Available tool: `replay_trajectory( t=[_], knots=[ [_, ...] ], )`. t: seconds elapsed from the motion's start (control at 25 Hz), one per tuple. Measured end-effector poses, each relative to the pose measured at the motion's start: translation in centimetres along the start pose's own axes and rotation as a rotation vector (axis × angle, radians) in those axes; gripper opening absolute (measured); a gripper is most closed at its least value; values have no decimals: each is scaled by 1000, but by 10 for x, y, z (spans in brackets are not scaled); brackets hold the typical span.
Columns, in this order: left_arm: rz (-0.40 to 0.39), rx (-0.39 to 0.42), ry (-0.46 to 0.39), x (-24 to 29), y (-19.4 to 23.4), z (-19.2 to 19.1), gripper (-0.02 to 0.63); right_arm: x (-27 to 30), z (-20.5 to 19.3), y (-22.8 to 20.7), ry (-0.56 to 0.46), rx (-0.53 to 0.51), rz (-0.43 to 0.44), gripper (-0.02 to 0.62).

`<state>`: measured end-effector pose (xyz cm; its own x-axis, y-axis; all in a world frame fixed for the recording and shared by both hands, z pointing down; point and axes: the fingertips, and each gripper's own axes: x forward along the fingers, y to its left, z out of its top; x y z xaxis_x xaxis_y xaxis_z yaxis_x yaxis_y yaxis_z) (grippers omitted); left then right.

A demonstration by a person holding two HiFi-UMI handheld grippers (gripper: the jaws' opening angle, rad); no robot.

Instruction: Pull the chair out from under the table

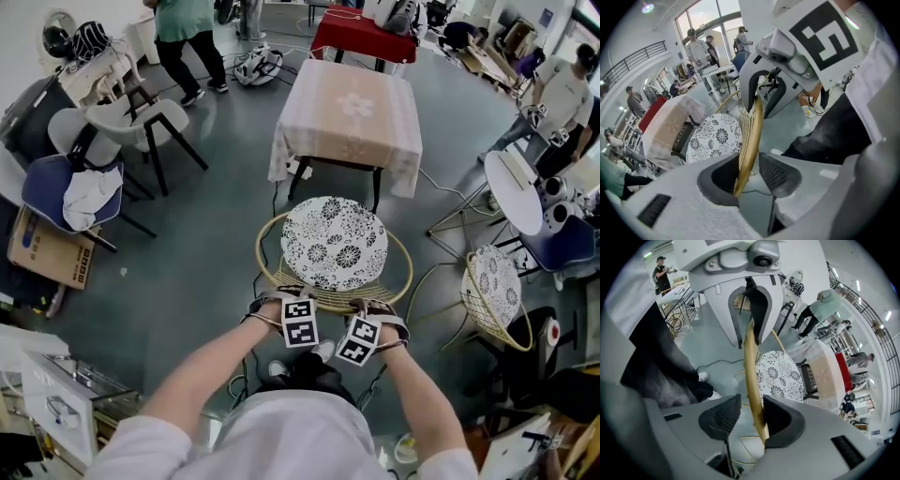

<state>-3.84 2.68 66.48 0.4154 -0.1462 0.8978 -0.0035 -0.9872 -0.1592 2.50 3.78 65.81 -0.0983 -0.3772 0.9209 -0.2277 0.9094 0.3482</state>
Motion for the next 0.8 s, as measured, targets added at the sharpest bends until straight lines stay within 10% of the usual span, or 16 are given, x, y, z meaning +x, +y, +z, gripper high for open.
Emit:
replay_trajectory(
  t=[0.36, 0.8],
  knots=[
    [46, -124, -148, -24, 9, 6, 127, -16, 14, -9, -39, 121, -73, 124],
    [99, -530, -393, -62, 20, 45, 127, -45, 24, -19, -256, 498, -74, 124]
  ],
)
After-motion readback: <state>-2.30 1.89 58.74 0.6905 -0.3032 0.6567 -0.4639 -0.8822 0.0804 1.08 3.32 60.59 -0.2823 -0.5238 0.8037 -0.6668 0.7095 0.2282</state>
